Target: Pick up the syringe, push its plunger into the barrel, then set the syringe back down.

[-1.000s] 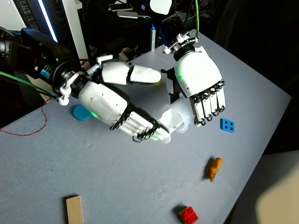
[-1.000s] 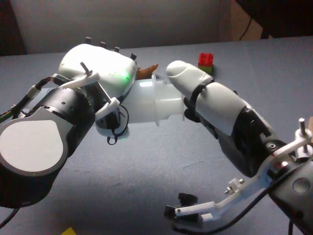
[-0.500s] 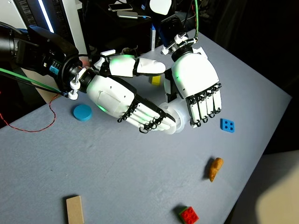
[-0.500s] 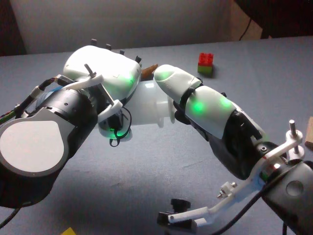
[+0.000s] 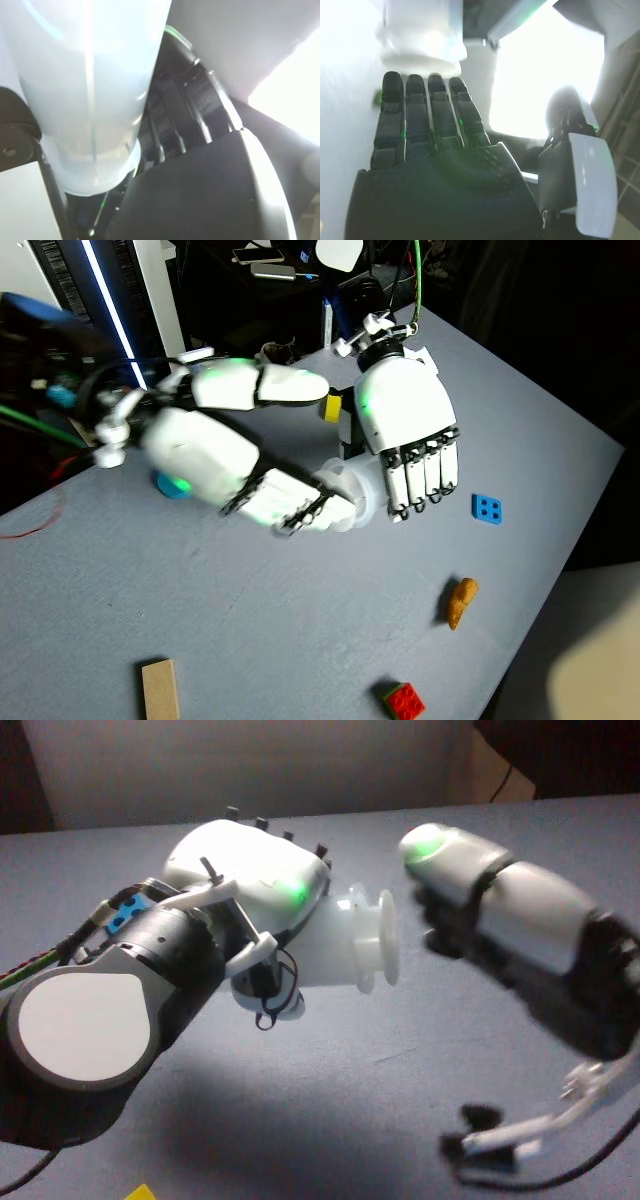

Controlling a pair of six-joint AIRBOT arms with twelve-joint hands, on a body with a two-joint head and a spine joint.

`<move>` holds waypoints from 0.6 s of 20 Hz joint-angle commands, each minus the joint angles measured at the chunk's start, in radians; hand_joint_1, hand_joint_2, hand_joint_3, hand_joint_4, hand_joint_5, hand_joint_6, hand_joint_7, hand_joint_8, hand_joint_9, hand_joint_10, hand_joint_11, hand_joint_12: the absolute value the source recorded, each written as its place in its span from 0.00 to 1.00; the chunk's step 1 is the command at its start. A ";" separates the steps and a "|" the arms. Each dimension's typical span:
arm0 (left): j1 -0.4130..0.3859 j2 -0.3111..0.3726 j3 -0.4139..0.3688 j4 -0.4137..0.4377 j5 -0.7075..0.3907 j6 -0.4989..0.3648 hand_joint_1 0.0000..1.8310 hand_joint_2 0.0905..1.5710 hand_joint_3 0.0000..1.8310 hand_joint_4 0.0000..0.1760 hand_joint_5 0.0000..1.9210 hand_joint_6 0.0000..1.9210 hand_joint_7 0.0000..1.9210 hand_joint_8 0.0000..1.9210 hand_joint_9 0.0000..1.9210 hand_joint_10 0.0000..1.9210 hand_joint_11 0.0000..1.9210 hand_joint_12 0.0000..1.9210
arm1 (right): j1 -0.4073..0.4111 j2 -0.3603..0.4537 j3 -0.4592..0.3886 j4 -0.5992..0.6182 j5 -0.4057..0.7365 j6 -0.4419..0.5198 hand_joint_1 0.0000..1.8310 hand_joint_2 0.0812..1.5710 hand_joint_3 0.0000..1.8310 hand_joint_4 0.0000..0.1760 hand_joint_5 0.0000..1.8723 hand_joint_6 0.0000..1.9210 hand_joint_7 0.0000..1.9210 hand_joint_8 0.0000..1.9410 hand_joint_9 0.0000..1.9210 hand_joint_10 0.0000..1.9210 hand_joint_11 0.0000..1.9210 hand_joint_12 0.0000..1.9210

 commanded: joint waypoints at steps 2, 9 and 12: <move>-0.004 -0.017 0.008 0.069 0.061 0.007 0.75 0.70 0.00 0.00 0.46 0.45 0.49 0.58 0.50 0.69 0.41 0.72 | -0.001 0.055 -0.007 -0.067 0.040 0.020 0.03 0.66 0.00 0.00 0.03 0.00 0.04 0.00 0.04 0.00 0.00 0.24; 0.049 -0.076 0.042 0.067 0.025 0.033 0.81 0.71 0.00 0.00 0.43 0.50 0.44 0.60 0.47 0.64 0.41 0.84 | 0.089 0.183 0.031 -0.306 -0.137 -0.115 0.04 0.66 0.00 0.00 0.04 0.00 0.05 0.00 0.05 0.00 0.00 0.25; 0.069 -0.090 0.064 0.067 -0.066 0.089 0.81 0.72 0.00 0.00 0.42 0.51 0.42 0.63 0.45 0.67 0.39 0.86 | 0.201 0.181 0.106 -0.517 -0.376 -0.196 0.04 0.66 0.00 0.00 0.04 0.00 0.04 0.00 0.05 0.00 0.00 0.27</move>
